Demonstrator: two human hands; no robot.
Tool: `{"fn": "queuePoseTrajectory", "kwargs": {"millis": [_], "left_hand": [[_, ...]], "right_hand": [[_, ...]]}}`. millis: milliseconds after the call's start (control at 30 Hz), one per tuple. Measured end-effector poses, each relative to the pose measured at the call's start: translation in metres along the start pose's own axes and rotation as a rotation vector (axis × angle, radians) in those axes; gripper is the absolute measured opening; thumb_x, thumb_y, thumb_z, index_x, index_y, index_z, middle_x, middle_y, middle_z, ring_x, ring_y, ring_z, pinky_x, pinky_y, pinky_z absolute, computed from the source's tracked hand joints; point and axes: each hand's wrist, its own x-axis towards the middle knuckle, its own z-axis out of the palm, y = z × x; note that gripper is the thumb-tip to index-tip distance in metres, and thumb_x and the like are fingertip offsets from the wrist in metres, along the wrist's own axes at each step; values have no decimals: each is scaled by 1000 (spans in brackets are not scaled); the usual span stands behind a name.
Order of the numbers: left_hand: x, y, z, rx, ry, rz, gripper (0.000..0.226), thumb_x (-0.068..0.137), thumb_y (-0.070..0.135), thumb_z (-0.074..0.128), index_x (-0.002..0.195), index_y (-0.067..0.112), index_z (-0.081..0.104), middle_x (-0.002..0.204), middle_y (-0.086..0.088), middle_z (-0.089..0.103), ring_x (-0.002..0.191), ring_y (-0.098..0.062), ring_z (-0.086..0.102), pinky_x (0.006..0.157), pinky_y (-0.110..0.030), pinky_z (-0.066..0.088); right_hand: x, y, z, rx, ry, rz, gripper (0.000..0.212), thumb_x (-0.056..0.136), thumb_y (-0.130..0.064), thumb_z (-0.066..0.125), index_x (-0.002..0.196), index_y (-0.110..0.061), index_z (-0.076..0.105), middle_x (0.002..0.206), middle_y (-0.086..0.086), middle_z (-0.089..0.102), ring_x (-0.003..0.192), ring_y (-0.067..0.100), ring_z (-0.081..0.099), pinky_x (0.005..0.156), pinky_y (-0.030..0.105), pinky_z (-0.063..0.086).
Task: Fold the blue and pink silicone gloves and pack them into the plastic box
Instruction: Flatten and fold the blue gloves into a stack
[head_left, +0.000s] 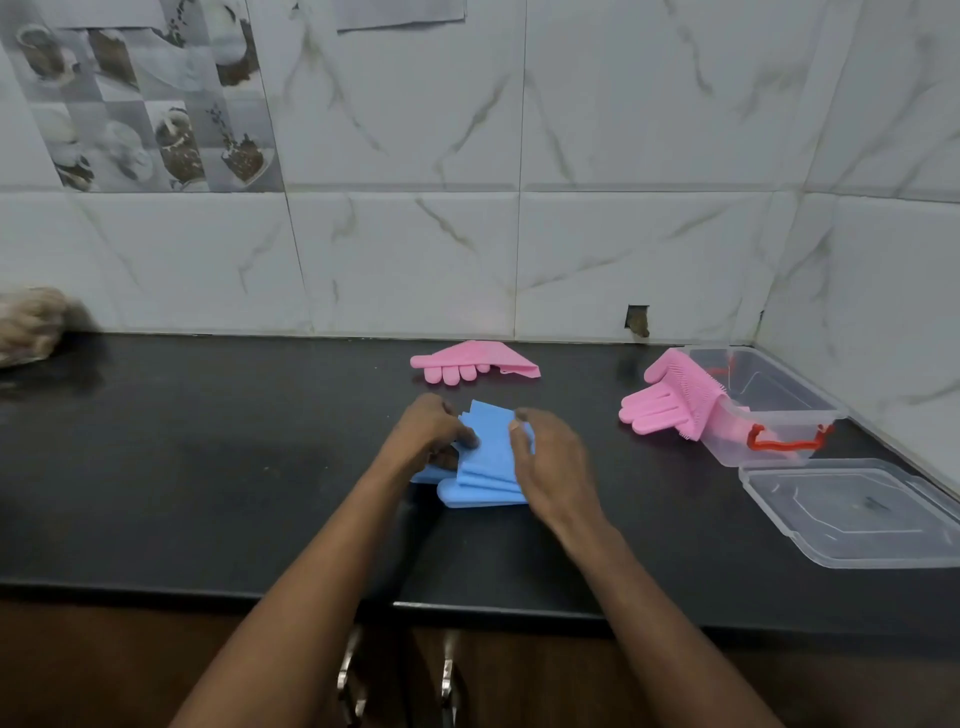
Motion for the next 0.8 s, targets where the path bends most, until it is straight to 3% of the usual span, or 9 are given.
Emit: {"fn": "queuePoseTrajectory", "kwargs": {"millis": [67,167,267,367,433,567,633,700,800], "left_hand": [[-2,4,2,106,22,-4,28,69,-4,79,84,3,57,70,-17,59,46,-26,59,51,-35,59],[-6,10,5,250,5,-30,24,72,-2,78,89,-2,62,72,-19,62,56,-30,62,69,-46,63],[-9,13,-5,339,52,9,23,72,7,80,87,3,63,78,-17,65,60,-25,58,61,-33,56],[-7,5,-23,508,260,-11,40,78,44,75,81,11,53,92,-10,60,80,-23,58,70,-30,48],[-5,1,-24,600,217,-111,59,78,67,64,93,10,60,103,-9,62,95,-27,60,83,-35,49],[3,1,-3,575,84,-178,77,70,68,72,116,7,61,124,-12,61,110,-26,58,91,-36,50],[7,1,4,579,109,-192,80,65,62,79,120,8,59,130,-17,56,120,-30,54,101,-41,47],[8,3,4,567,99,-213,81,62,58,83,121,7,59,130,-17,57,120,-30,53,102,-42,47],[8,6,-1,538,39,-230,84,61,54,86,123,5,59,126,-11,61,117,-29,57,97,-40,49]], "right_hand": [[15,17,-9,-60,-60,48,42,100,-25,42,139,-11,50,146,8,49,135,24,45,110,33,33],[26,28,-6,-88,-378,-17,50,104,-32,35,152,-20,30,163,3,16,150,19,13,120,37,14],[24,35,10,-293,-612,-183,50,105,-38,27,154,-28,23,164,3,9,151,22,1,122,43,6],[22,39,17,-374,-648,-188,50,104,-40,24,154,-34,20,165,0,4,151,21,-6,122,46,4],[21,40,18,-356,-647,-159,50,103,-42,26,152,-39,20,165,-1,-5,150,22,-14,121,49,2],[18,33,13,-205,-592,-24,53,99,-47,40,149,-46,25,161,0,-22,149,27,-17,121,50,7],[18,28,8,-135,-438,71,57,96,-47,48,149,-42,29,163,7,-11,149,32,1,118,48,17],[23,30,-2,-106,-181,268,56,93,-40,56,144,-24,40,152,21,28,136,36,34,108,42,34],[29,36,-17,-65,-166,555,33,84,-37,63,99,-9,54,109,18,66,99,36,65,81,40,54]]}}
